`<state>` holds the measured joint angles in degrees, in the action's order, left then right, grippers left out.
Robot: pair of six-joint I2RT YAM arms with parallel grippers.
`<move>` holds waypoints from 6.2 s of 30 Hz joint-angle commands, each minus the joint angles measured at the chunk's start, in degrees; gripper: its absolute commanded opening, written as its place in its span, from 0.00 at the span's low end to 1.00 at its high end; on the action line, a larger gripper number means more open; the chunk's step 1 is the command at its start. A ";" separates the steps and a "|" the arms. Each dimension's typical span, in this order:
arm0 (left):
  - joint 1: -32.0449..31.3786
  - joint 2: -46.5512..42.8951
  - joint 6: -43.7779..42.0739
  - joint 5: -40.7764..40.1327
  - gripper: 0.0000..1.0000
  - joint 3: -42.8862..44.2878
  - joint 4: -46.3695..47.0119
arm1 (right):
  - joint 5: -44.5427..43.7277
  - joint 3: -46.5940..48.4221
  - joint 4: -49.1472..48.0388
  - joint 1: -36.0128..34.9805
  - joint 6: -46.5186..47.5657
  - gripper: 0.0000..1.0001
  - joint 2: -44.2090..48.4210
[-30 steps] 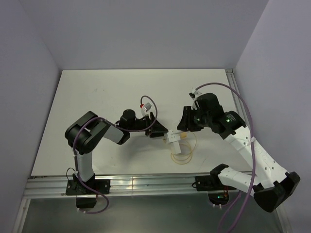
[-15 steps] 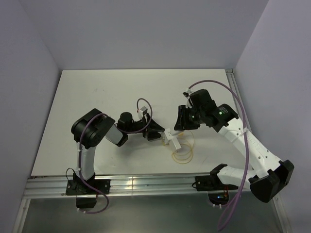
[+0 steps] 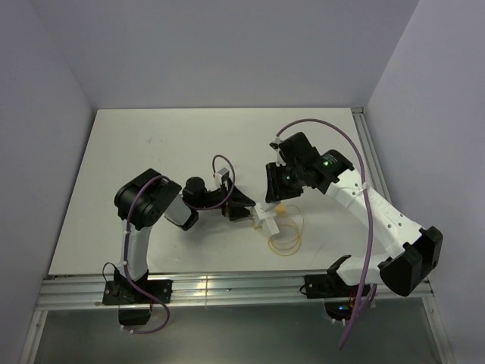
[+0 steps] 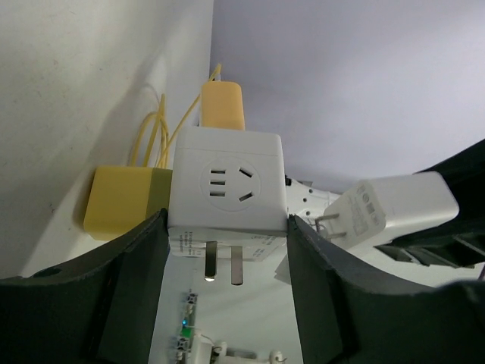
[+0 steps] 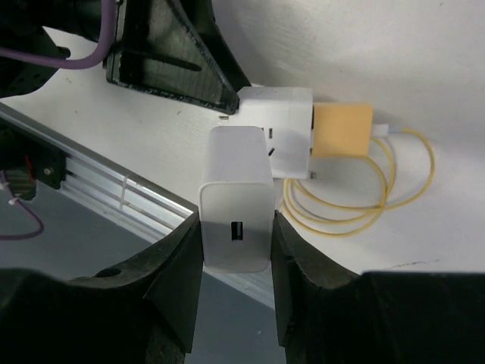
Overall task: Insert the plug
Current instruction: Insert the plug into the socket.
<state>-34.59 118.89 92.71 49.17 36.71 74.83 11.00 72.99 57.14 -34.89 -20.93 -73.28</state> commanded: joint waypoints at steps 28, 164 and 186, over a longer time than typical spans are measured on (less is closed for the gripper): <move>0.40 1.87 -7.80 2.34 0.01 -0.41 13.77 | -19.26 3.83 -1.60 -9.67 -7.81 0.00 -6.80; 1.45 -0.68 -11.41 -1.09 0.01 -1.99 9.10 | -17.69 -16.82 -14.05 -21.08 -16.59 0.00 -15.40; 2.68 -10.94 -21.23 -9.86 0.01 -4.62 -8.10 | -27.64 -26.50 -25.59 -20.67 -22.86 0.00 -4.96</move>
<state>-32.36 115.24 77.19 44.34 32.93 70.61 -16.82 42.87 30.76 -60.23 -48.86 -82.41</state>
